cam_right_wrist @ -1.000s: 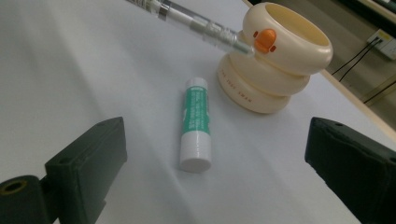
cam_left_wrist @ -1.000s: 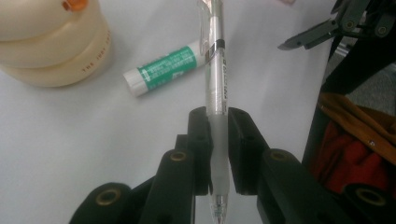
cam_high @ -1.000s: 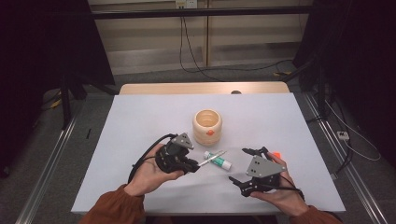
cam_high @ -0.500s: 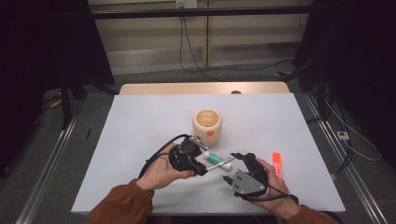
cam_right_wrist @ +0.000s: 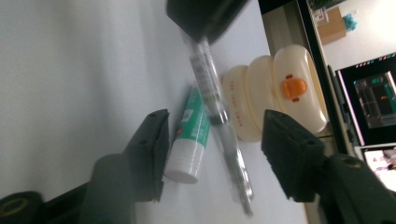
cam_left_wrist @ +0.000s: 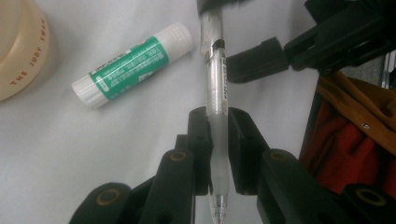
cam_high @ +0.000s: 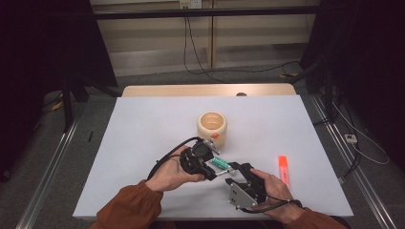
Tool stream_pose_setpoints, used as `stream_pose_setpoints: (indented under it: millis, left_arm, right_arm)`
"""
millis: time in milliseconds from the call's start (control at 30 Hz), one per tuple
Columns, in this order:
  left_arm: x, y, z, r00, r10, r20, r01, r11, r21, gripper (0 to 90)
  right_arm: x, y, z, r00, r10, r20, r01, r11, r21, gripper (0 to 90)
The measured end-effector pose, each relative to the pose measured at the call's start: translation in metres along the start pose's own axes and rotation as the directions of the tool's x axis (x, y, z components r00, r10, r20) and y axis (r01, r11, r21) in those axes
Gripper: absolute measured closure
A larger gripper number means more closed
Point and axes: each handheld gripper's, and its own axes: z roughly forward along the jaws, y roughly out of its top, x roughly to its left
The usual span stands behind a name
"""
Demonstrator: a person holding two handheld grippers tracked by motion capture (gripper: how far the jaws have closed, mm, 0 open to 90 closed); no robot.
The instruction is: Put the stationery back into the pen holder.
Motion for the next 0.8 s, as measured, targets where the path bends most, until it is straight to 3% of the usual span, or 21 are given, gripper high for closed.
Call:
stream_pose_setpoints:
  millis: [167,233,267,333,400,467,633,700,767,800]
  left_arm:
    - [-0.0008,0.0010,0.0015,1.0000,0.003,0.004,-0.003,1.0000,0.006,80.3]
    - [-0.0011,0.0007,0.0012,1.0000,0.000,0.004,-0.001,1.0000,0.008,80.3]
    - [-0.0009,0.0005,0.0012,1.0000,0.001,0.005,-0.001,1.0000,0.007,80.3]
    - [-0.0004,0.0003,0.0015,1.0000,0.001,0.008,-0.001,1.0000,0.004,80.3]
    - [-0.0006,0.0001,0.0022,0.9999,-0.001,0.011,0.001,1.0000,0.004,80.3]
    - [-0.0010,0.0002,0.0031,0.9999,0.000,0.013,0.000,1.0000,0.001,80.3]
    - [-0.0014,-0.0004,0.0039,0.9998,-0.007,0.017,0.007,1.0000,-0.005,80.3]
    - [-0.0011,-0.0017,0.0042,0.9998,0.000,0.020,0.000,0.9999,-0.011,80.2]
    - [-0.0007,-0.0028,0.0041,0.9996,-0.004,0.029,0.005,0.9998,-0.019,80.1]
    - [-0.0010,-0.0034,0.0041,0.9996,-0.007,0.029,0.008,0.9997,-0.024,80.0]
  right_arm:
    - [0.0047,0.0071,0.0029,0.9964,-0.082,0.022,0.082,0.997,0.005,56.0]
    - [0.0073,0.0084,0.0033,0.9968,-0.078,0.016,0.077,0.997,0.023,60.4]
    - [0.0062,0.0088,0.0043,0.9944,-0.100,0.034,0.100,0.995,0.010,62.7]
    - [0.0095,0.0088,0.0032,0.9973,-0.071,0.019,0.070,0.997,0.035,67.1]
    - [0.0077,0.0092,0.0041,0.9932,-0.114,0.025,0.113,0.993,0.025,71.2]
    - [0.0070,0.0094,0.0040,0.9914,-0.127,0.031,0.126,0.992,0.027,77.0]
    - [0.0085,0.0083,0.0041,0.9879,-0.155,0.007,0.155,0.988,0.030,80.2]
    - [0.0113,0.0082,0.0027,0.9914,-0.131,0.005,0.131,0.990,0.044,80.3]
    - [0.0097,0.0087,0.0026,0.9879,-0.154,0.010,0.154,0.988,0.033,80.4]
    - [0.0105,0.0084,0.0023,0.9895,-0.144,0.008,0.144,0.989,0.030,80.5]
